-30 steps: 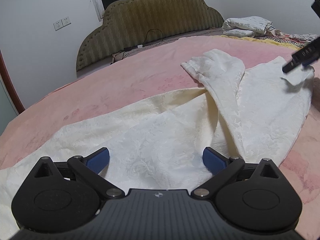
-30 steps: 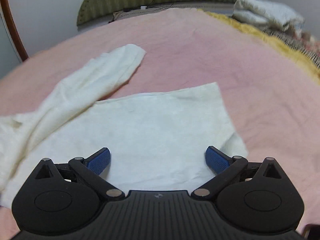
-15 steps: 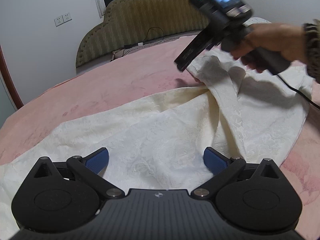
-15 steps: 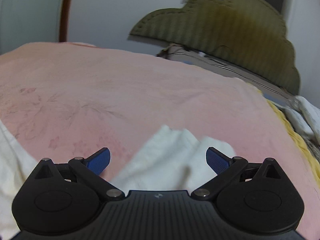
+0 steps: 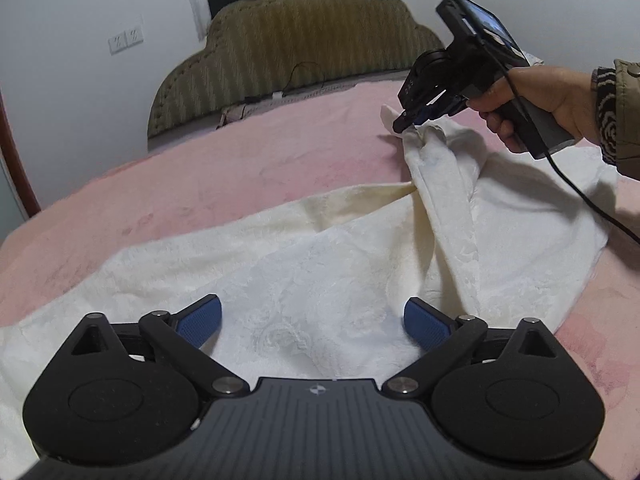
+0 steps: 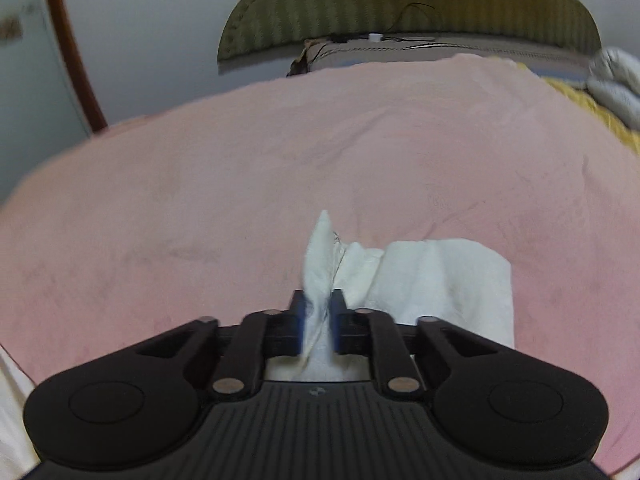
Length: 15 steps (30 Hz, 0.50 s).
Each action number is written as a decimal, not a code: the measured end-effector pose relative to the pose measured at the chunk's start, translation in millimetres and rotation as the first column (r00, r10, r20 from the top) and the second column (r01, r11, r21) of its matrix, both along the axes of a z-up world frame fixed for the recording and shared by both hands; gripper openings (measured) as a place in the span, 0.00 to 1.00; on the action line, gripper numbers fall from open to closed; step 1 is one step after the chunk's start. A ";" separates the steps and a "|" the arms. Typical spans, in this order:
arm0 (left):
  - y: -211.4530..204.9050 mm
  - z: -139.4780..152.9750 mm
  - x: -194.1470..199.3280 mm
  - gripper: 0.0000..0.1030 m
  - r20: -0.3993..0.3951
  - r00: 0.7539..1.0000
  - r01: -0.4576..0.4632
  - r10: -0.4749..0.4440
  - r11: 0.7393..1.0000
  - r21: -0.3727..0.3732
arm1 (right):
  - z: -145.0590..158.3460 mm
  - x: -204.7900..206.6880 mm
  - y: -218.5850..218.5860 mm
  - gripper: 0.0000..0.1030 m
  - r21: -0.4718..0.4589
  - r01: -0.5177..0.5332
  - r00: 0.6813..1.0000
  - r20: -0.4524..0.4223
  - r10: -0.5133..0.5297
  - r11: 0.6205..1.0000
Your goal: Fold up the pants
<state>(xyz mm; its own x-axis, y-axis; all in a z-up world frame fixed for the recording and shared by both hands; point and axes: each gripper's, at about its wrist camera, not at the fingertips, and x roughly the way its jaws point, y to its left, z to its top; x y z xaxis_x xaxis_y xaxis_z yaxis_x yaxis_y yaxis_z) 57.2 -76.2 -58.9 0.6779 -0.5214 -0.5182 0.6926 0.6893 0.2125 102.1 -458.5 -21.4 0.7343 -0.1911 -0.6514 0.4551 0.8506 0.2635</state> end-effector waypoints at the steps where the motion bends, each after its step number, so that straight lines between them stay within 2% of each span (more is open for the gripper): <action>1: 1.0 2.6 -5.4 0.94 0.021 1.000 0.021 -0.021 1.000 -0.008 | 3.6 -11.4 -1.8 0.09 0.029 0.011 0.999 0.043 -0.012 1.000; 5: -2.9 20.1 -29.2 0.96 0.057 0.983 0.176 -0.172 0.982 -0.072 | 21.5 -73.0 -5.9 0.09 0.100 0.059 0.980 0.182 -0.076 0.993; 8: -20.0 27.3 -42.0 0.97 0.024 0.950 0.311 -0.311 0.945 -0.103 | 27.7 -128.6 -13.7 0.09 0.160 0.109 0.956 0.252 -0.148 0.981; 10: -42.3 23.2 -49.1 0.97 0.007 0.930 0.367 -0.368 0.928 -0.068 | 26.1 -159.8 -19.9 0.09 0.185 0.145 0.947 0.260 -0.190 0.972; 11: -55.4 19.2 -51.6 0.97 0.008 0.930 0.369 -0.369 0.929 -0.031 | 22.8 -171.7 -23.2 0.09 0.196 0.162 0.944 0.256 -0.210 0.967; 13: -81.1 7.6 -51.1 0.91 0.017 0.941 0.337 -0.338 0.940 0.054 | 14.9 -189.8 -29.4 0.09 0.224 0.185 0.941 0.241 -0.239 0.957; 15: -98.5 -1.1 -46.4 0.83 0.007 0.952 0.303 -0.306 0.947 0.104 | 4.5 -198.8 -34.9 0.10 0.267 0.199 0.937 0.231 -0.263 0.943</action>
<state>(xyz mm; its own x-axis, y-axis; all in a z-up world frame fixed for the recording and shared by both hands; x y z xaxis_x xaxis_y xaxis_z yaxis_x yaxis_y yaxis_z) 10.8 -174.7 -60.0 0.5071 -0.6508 -0.5651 0.8604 0.4205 0.2879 -96.7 -493.4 -16.9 0.8374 -0.2398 -0.4912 0.5195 0.6286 0.5788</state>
